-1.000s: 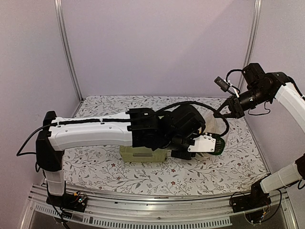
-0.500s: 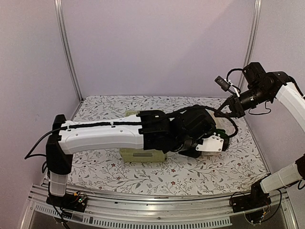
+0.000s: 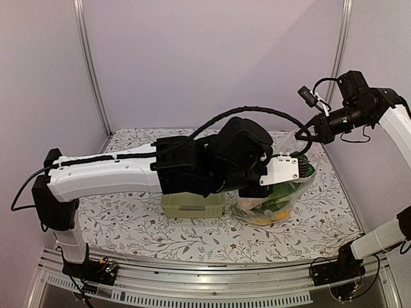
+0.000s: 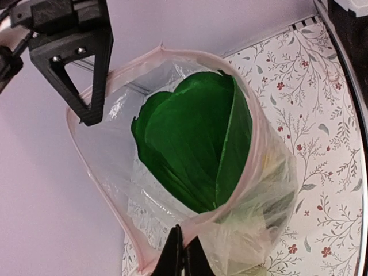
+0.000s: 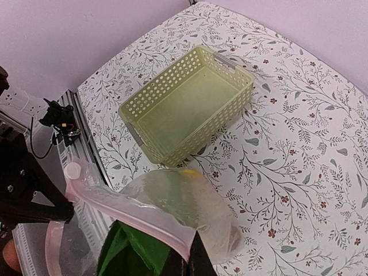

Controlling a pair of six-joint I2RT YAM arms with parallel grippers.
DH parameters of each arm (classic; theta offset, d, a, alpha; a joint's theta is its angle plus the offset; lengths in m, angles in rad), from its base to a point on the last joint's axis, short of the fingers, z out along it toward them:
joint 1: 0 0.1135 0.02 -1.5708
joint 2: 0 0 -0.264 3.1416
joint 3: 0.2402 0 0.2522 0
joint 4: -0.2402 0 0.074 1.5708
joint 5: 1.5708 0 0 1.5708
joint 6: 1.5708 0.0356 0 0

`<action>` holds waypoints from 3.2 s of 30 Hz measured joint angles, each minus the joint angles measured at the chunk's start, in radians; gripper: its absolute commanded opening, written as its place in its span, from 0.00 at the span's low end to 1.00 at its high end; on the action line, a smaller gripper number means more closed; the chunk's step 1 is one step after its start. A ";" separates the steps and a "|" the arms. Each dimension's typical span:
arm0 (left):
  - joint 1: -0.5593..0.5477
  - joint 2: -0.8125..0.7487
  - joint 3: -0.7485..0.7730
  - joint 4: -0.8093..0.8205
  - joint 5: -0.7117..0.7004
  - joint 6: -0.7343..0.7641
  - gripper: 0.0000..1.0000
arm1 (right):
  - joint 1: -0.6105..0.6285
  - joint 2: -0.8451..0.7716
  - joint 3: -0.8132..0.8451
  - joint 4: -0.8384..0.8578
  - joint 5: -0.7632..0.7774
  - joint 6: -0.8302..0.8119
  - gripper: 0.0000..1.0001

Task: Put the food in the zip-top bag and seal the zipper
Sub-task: Adjust the zipper food storage bag at the center of the board, then pass from the left arm to the right, then pass from the right arm to the left

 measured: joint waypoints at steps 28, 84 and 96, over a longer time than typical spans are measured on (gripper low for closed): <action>0.103 -0.047 -0.229 0.349 0.117 -0.180 0.00 | 0.002 -0.198 -0.032 -0.104 -0.032 -0.315 0.57; 0.438 -0.263 -0.955 1.304 0.740 -0.829 0.69 | 0.199 -0.200 -0.235 -0.025 -0.060 -0.371 0.00; 0.449 -0.060 -0.801 1.425 0.954 -0.942 0.45 | 0.199 -0.197 -0.235 -0.025 -0.066 -0.364 0.00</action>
